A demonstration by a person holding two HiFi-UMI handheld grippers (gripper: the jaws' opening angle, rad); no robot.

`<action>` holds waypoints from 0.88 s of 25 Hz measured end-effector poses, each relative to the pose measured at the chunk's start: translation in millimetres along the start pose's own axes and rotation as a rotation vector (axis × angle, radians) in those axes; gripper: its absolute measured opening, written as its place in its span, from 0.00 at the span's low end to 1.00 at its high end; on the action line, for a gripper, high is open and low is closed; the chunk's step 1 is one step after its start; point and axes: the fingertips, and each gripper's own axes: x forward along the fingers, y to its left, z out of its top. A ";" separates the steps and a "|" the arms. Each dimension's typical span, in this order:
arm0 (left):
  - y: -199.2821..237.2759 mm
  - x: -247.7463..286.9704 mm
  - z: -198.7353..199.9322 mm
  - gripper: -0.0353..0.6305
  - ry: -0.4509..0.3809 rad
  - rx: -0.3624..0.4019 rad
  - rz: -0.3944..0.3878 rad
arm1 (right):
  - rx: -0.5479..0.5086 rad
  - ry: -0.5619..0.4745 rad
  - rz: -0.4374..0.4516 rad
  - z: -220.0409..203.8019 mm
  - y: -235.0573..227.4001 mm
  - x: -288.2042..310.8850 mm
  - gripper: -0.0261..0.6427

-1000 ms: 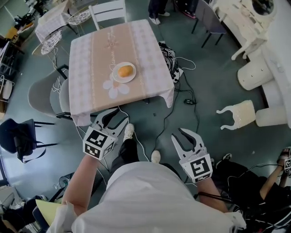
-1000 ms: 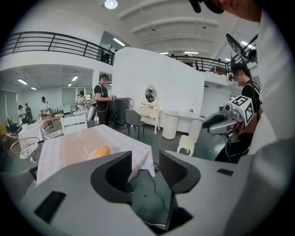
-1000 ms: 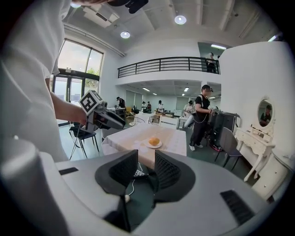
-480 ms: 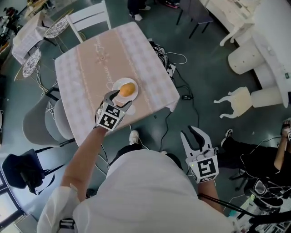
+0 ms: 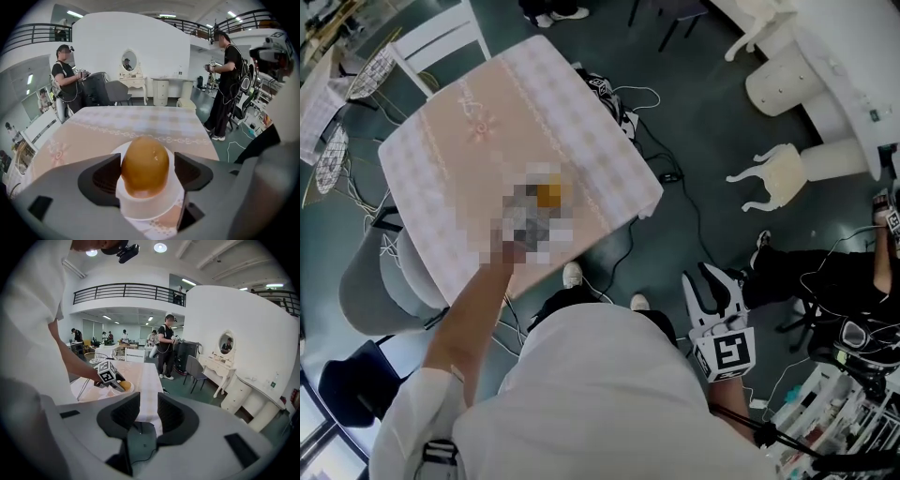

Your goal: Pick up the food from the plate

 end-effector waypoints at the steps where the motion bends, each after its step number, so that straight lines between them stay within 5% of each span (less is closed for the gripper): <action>1: 1.9 2.3 -0.8 0.58 0.004 0.005 0.006 | 0.005 0.005 -0.005 -0.1 0.3 0.6 0.21; 11: 18.5 17.2 -14.4 0.58 0.059 0.029 0.057 | 0.034 0.029 -0.027 -10.8 -0.3 0.2 0.21; 22: 7.3 -9.3 4.7 0.58 0.009 -0.005 0.096 | 0.025 -0.010 0.009 -23.2 -5.3 -14.9 0.21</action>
